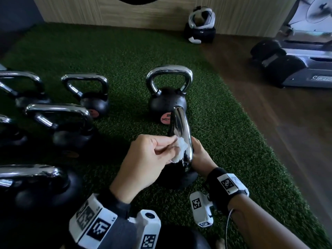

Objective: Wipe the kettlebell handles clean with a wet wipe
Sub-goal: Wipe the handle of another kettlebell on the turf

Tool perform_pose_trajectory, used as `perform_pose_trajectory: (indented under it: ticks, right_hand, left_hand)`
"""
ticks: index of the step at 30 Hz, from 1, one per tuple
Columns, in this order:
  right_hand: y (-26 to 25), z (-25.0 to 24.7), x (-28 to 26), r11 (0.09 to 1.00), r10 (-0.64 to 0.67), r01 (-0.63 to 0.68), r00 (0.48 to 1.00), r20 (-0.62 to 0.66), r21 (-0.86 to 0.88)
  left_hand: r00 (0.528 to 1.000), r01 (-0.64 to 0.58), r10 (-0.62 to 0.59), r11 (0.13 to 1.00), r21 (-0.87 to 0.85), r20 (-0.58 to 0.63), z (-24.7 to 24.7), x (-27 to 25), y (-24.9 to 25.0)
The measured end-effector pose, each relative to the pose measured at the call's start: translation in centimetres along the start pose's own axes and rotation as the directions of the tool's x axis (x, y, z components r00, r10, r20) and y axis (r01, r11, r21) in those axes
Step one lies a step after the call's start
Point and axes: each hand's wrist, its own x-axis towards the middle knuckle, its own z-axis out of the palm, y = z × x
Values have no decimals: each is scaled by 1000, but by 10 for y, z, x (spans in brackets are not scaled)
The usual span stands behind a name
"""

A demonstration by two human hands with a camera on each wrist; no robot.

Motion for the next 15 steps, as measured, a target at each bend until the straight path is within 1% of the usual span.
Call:
perform_pose_trajectory:
  ticks: [1, 3, 5, 7, 9, 11, 13, 15]
  right_hand:
    - [0, 0, 0, 1000, 1, -1, 1000, 1, 7]
    - [3, 1, 1, 1000, 3, -3, 1000, 8, 10]
    - [6, 2, 2, 999, 25, -25, 1000, 3, 25]
    - [9, 4, 4, 999, 38, -38, 999, 3, 37]
    - [11, 4, 6, 998, 43, -43, 999, 5, 36]
    - [12, 3, 7, 999, 38, -39, 999, 17, 38]
    - [14, 3, 8, 999, 37, -37, 999, 8, 19]
    - [15, 3, 9, 999, 44, -44, 999, -2, 3]
  left_hand:
    - [999, 33, -32, 999, -18, 16, -1, 0, 0]
    - [991, 74, -72, 997, -14, 110, -3, -3, -4]
    - [986, 39, -55, 994, 105, 160, -6, -7, -7]
    - [991, -1, -22, 985, 173, 131, -6, -14, -8]
    - [996, -30, 14, 981, 190, 86, -4, -18, -8]
    - [996, -60, 42, 974, 218, 84, -2, -19, -14]
    - [993, -92, 69, 957, 274, 95, 0, -18, -22]
    - [991, -125, 103, 932, 341, 83, 2, -18, -32]
